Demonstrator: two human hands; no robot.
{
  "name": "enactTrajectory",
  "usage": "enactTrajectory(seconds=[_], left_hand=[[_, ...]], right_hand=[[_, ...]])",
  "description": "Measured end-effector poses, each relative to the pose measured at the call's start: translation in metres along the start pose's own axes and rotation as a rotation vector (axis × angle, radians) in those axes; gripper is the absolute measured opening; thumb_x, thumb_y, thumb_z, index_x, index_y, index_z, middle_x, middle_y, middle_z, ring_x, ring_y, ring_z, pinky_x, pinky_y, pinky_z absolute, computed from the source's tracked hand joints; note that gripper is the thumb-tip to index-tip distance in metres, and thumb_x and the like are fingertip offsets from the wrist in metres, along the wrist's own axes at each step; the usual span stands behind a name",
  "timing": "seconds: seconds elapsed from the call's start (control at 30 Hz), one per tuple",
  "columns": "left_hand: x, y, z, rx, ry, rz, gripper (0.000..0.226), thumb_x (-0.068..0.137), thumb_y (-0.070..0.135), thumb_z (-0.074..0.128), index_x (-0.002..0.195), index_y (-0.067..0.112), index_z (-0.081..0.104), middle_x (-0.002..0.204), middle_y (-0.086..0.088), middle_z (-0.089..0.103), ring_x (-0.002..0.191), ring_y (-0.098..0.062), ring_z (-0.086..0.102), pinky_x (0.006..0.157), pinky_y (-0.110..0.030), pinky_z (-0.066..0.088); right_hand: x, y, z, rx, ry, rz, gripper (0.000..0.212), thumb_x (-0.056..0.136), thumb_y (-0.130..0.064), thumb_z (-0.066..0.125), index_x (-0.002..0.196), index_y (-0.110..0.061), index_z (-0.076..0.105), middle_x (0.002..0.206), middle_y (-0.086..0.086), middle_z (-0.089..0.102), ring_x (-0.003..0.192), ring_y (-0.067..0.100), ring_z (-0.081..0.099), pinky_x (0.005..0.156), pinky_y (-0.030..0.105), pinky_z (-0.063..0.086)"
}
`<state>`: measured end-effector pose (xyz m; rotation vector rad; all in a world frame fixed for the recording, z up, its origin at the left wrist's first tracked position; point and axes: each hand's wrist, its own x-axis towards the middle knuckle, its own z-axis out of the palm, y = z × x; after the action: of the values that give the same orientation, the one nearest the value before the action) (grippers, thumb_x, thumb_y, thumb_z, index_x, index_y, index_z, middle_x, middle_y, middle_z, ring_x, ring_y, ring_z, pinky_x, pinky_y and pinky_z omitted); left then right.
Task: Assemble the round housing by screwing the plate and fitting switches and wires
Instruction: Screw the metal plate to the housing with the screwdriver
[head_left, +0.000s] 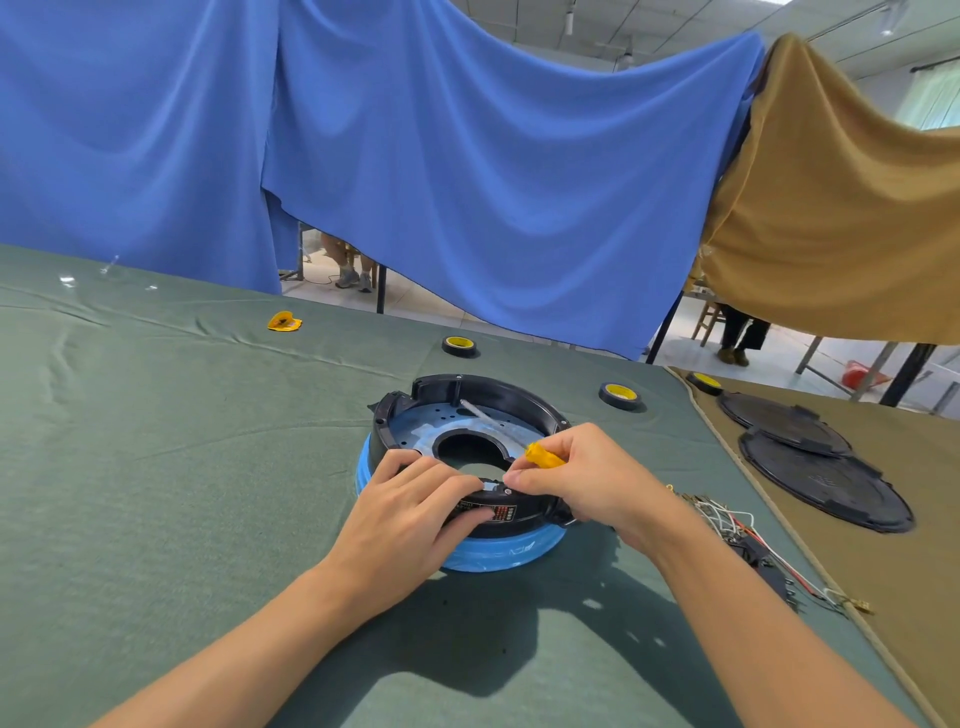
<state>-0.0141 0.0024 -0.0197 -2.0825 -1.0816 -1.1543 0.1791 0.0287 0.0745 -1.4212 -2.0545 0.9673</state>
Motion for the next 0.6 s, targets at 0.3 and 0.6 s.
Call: enactTrajectory(seconds=[0.3,0.6], left_hand=[[0.002,0.007,-0.003,0.006,-0.010,0.004,0.028,0.092,0.033,0.062,0.102,0.008,0.072,0.095,0.000,0.070,0.083,-0.021,0.065,0.085,-0.033,0.044],[0.004,0.022,-0.004,0.046,-0.167,0.053,0.049,0.085,0.049,0.061,0.109,0.007,0.070,0.110,-0.006,0.067,0.097,-0.025,0.065,0.086,-0.042,0.048]], right_hand=[[-0.003,0.010,0.005,0.212,0.135,0.012,0.009,0.081,-0.024,0.078,0.078,-0.016,0.075,0.056,-0.010,0.065,0.047,-0.002,0.056,0.042,0.009,0.037],[-0.016,0.070,-0.037,0.567,0.722,0.223,0.027,0.094,-0.027,0.061,0.078,-0.005,0.062,0.039,-0.002,0.037,0.036,0.010,0.031,0.043,0.025,0.028]])
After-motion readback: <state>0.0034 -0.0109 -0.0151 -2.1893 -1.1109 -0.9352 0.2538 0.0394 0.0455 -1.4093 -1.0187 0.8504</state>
